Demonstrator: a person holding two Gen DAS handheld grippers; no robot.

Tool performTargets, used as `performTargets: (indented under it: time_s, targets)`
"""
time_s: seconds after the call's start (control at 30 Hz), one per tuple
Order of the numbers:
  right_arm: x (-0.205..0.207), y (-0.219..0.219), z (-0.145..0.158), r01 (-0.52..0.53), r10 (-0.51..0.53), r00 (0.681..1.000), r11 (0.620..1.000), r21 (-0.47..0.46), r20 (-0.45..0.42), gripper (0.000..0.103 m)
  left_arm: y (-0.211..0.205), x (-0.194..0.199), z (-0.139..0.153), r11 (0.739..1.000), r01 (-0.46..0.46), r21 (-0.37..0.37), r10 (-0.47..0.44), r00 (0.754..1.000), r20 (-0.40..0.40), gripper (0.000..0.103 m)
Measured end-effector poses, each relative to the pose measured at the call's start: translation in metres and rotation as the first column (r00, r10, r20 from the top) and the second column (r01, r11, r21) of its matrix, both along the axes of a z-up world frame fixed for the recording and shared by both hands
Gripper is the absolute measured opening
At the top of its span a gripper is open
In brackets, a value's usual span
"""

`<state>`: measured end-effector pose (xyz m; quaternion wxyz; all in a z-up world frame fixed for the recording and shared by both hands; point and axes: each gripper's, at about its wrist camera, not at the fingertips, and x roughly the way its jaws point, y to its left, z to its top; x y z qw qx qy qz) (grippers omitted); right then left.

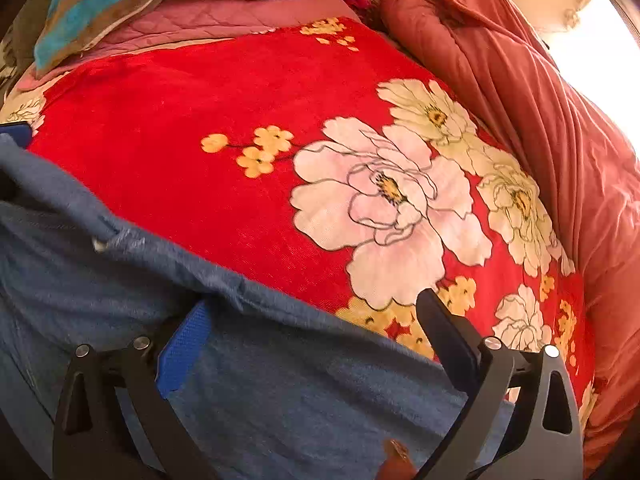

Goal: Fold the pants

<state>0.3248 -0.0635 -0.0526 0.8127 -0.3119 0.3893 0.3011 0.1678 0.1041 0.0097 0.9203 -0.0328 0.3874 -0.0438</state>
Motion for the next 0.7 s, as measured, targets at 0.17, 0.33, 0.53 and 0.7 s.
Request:
performTargets:
  time_s: [0.17,0.33,0.53,0.7]
  targets:
    - [-0.013,-0.001,0.001,-0.056,0.068,0.992,0.992,0.109,-0.108,0.022,-0.005,-0.011,-0.001,1.000,-0.002,0.008,0.002,1.000,0.006,0.029]
    - [-0.045,-0.020,0.014,-0.030,0.046,0.996,0.980,0.195,-0.080,0.010,-0.002,-0.024,0.002,1.000,-0.024,0.019,0.023,0.999,0.032,0.029]
    - [-0.096,-0.060,0.045,0.004,0.018,0.998,0.936,0.353,-0.060,0.009,-0.003,-0.045,0.009,1.000,-0.020,0.009,0.020,0.998,0.058,0.029]
    - [-0.146,-0.084,0.065,-0.016,0.038,0.998,0.903,0.429,-0.044,0.009,-0.009,-0.071,0.016,1.000,-0.005,0.022,0.003,0.996,0.088,0.029]
